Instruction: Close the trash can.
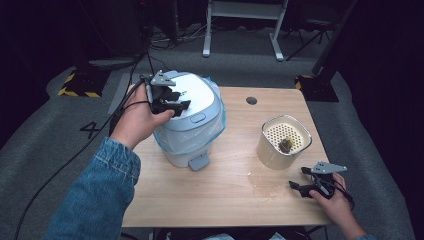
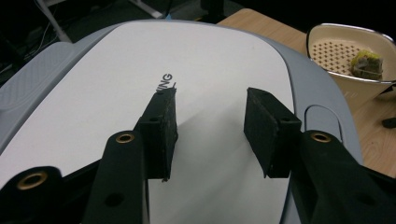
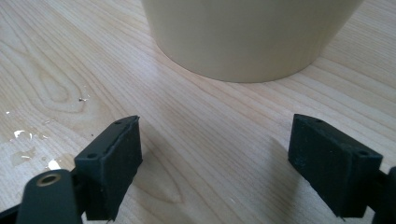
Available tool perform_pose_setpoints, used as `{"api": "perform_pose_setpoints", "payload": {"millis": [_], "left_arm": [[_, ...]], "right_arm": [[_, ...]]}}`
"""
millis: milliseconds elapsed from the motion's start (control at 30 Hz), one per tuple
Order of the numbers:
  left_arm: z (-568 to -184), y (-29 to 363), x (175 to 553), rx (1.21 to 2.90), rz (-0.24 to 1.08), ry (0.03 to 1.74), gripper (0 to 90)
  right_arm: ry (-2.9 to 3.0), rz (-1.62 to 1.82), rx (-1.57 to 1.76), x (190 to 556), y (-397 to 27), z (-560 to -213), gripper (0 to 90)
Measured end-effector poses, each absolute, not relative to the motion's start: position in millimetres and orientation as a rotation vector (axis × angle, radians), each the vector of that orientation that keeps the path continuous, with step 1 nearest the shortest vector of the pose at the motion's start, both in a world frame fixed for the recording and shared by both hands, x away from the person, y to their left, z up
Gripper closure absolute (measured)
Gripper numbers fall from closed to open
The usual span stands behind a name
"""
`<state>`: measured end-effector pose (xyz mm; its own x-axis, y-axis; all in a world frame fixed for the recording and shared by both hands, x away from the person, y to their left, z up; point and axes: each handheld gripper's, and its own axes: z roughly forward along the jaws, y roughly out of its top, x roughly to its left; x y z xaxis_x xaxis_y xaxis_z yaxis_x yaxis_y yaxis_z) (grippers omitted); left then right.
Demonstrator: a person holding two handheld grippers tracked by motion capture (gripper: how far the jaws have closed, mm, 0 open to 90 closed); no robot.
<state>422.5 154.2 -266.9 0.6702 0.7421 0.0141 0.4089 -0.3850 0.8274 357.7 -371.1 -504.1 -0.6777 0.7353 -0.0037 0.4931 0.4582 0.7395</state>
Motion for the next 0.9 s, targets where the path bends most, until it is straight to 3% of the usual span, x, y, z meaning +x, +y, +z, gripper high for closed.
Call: {"api": "perform_pose_setpoints", "payload": {"millis": [100,133,300,567,900], "left_arm": [[-269,155,424,1.969,0.407,0.880,34.1],[-269,155,424,1.969,0.407,0.880,31.9],[-262,157,419,1.914,0.441,0.751,29.2],[-243,155,384,1.924,0.368,0.633,28.8],[-250,170,345,1.981,0.425,0.668,28.7]], "right_arm": [[2.389,1.054,1.045,358,-371,-504,17.5],[2.389,1.054,1.045,358,-371,-504,17.5],[2.390,1.055,1.044,358,-371,-504,17.4],[2.396,1.056,1.037,359,-372,-504,17.3],[2.412,1.057,1.021,361,-370,-504,15.2]]}}
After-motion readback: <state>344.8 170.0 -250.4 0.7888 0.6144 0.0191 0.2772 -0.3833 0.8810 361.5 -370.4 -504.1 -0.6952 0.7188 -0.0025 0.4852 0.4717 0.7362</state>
